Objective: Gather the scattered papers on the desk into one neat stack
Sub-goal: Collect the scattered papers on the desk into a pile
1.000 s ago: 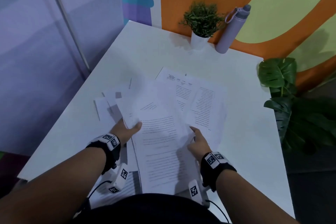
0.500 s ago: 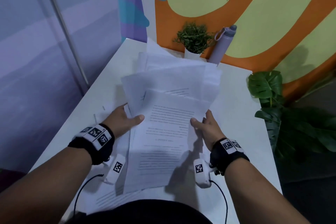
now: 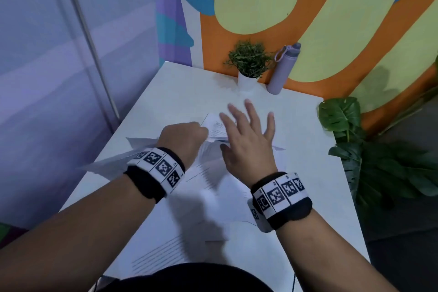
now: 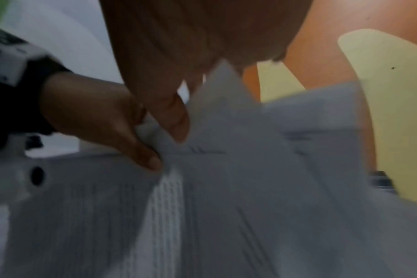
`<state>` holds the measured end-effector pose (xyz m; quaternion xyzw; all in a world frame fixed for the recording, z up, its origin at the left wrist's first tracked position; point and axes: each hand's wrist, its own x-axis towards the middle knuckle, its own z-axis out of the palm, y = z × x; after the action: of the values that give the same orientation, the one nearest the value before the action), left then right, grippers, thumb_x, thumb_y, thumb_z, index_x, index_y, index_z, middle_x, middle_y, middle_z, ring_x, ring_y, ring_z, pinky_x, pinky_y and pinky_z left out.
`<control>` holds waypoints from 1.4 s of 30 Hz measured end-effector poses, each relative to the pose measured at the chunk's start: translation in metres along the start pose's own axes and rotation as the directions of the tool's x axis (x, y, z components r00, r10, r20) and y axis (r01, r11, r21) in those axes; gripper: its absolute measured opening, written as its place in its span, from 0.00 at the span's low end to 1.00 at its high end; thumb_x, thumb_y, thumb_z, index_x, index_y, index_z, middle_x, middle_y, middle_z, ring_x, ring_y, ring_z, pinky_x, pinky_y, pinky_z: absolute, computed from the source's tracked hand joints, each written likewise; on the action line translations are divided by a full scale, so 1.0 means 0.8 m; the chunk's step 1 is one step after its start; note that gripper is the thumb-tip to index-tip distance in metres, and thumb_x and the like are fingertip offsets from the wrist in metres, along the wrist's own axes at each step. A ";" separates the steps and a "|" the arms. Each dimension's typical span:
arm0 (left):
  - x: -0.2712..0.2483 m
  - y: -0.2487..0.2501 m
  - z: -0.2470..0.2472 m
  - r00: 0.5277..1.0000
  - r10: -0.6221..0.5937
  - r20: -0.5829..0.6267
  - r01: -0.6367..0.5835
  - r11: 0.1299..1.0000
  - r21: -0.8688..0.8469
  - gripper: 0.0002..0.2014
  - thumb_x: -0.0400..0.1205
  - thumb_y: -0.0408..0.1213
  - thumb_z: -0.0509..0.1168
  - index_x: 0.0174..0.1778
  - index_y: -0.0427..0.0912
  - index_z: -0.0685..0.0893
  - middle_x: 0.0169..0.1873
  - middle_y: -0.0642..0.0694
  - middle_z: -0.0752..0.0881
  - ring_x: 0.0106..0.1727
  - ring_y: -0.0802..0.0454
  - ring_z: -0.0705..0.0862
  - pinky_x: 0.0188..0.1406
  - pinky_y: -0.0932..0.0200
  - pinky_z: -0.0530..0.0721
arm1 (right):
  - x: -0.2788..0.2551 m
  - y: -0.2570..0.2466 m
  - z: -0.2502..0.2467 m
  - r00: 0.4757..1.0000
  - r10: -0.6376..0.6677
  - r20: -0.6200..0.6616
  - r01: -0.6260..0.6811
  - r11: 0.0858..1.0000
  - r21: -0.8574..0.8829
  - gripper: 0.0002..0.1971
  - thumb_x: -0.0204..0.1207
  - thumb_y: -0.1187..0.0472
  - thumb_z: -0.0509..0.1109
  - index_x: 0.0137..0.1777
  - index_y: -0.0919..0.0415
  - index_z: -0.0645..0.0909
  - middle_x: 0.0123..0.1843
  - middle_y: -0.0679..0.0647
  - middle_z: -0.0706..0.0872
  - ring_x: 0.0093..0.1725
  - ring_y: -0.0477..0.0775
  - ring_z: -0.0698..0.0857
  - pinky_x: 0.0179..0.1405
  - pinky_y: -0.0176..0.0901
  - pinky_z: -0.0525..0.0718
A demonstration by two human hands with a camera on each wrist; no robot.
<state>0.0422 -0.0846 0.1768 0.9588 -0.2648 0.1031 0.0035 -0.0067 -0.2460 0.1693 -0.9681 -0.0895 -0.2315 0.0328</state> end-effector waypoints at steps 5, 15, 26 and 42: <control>-0.004 0.019 -0.017 0.980 0.106 -0.170 -0.118 0.991 -0.063 0.19 0.55 0.18 0.70 0.34 0.40 0.73 0.13 0.50 0.70 0.14 0.45 0.65 0.17 0.68 0.53 | 0.007 -0.020 -0.007 0.972 0.058 0.228 -0.042 0.996 -0.073 0.11 0.70 0.67 0.66 0.50 0.57 0.83 0.38 0.52 0.85 0.43 0.61 0.86 0.57 0.56 0.77; -0.045 -0.002 0.036 0.859 -0.249 -0.448 0.153 0.959 -0.240 0.39 0.67 0.44 0.75 0.72 0.51 0.64 0.76 0.41 0.57 0.79 0.36 0.55 0.77 0.30 0.49 | 0.008 0.067 -0.004 0.769 0.555 0.317 -0.639 0.654 0.406 0.07 0.74 0.61 0.67 0.38 0.61 0.83 0.38 0.62 0.88 0.41 0.61 0.84 0.38 0.46 0.76; -0.033 -0.033 0.074 0.750 -0.388 0.536 0.556 -0.072 -0.828 0.49 0.62 0.67 0.74 0.77 0.51 0.66 0.72 0.49 0.77 0.73 0.45 0.77 0.74 0.39 0.72 | -0.029 0.077 0.014 0.575 0.492 0.654 -0.678 -0.161 0.717 0.11 0.74 0.72 0.73 0.56 0.69 0.84 0.48 0.65 0.91 0.44 0.62 0.91 0.55 0.58 0.88; -0.030 -0.006 0.061 0.673 -0.621 0.401 0.503 -0.013 -0.864 0.27 0.70 0.43 0.77 0.61 0.34 0.78 0.53 0.44 0.85 0.56 0.47 0.83 0.56 0.61 0.75 | -0.025 0.066 0.031 0.697 0.517 0.497 -0.545 -0.069 0.836 0.15 0.74 0.78 0.70 0.53 0.59 0.83 0.47 0.52 0.89 0.44 0.47 0.88 0.45 0.38 0.85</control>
<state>0.0337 -0.0715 0.1248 0.7709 0.1387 -0.0366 0.6206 -0.0032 -0.2982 0.1371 -0.6776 0.1718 -0.0787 0.7108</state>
